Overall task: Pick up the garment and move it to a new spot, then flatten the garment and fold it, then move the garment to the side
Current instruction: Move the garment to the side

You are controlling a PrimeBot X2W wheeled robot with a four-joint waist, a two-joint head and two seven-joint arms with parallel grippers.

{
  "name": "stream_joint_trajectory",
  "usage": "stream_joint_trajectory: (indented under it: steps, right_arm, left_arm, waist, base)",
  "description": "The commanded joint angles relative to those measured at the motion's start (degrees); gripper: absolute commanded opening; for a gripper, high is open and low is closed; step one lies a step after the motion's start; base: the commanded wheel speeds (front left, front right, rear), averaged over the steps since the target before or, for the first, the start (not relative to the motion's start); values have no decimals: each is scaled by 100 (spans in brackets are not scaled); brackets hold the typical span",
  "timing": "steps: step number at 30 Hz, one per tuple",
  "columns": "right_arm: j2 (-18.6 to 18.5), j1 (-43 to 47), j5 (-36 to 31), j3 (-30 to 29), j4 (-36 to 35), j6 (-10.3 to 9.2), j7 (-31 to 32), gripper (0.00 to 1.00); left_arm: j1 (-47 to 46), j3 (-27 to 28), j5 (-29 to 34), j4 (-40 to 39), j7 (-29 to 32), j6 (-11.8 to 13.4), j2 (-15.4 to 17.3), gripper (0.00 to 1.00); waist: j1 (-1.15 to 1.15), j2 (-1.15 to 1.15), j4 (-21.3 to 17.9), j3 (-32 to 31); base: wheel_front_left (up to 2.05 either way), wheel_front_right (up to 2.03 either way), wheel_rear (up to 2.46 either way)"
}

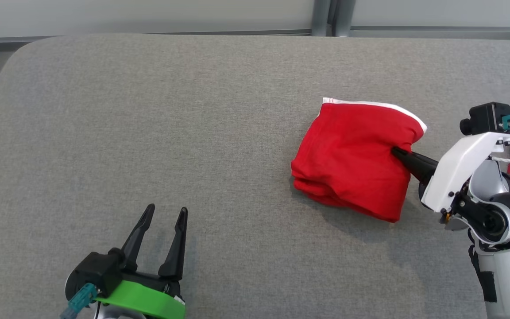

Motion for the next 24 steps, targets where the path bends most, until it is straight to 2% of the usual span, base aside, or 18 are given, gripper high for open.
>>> stream_joint_trajectory:
  steps: [1,5,13,15,19,24]
  right_arm:
    - [8,124,-35,-38,-66,2,0,0]
    - [63,301,-15,-69,-150,2,-41,0]
    - [-8,565,53,-116,-236,2,-216,0]
    - [-31,604,62,-130,-248,2,-264,0]
    - [-287,853,8,-341,-266,2,-480,0]
    - [-662,745,-257,-314,-159,2,-699,0]
  left_arm:
    - [98,85,57,-73,-14,-18,9,100]
    - [161,193,143,-238,-15,-17,92,100]
    - [23,191,275,-434,-14,-17,370,100]
    - [4,190,281,-450,-15,-17,414,100]
    - [-95,68,314,-494,-14,-17,590,100]
    - [-224,-45,271,-483,-14,-17,702,100]
  waist:
    - [0,39,-187,27]
    - [0,39,-585,82]
    - [0,39,-1650,303]
    - [0,39,-1782,336]
    - [0,39,-2233,513]
    - [0,39,-2347,647]
  base:
    - [0,0,0]
    - [0,0,0]
    - [0,0,0]
    - [0,0,0]
    - [0,0,0]
    - [0,0,0]
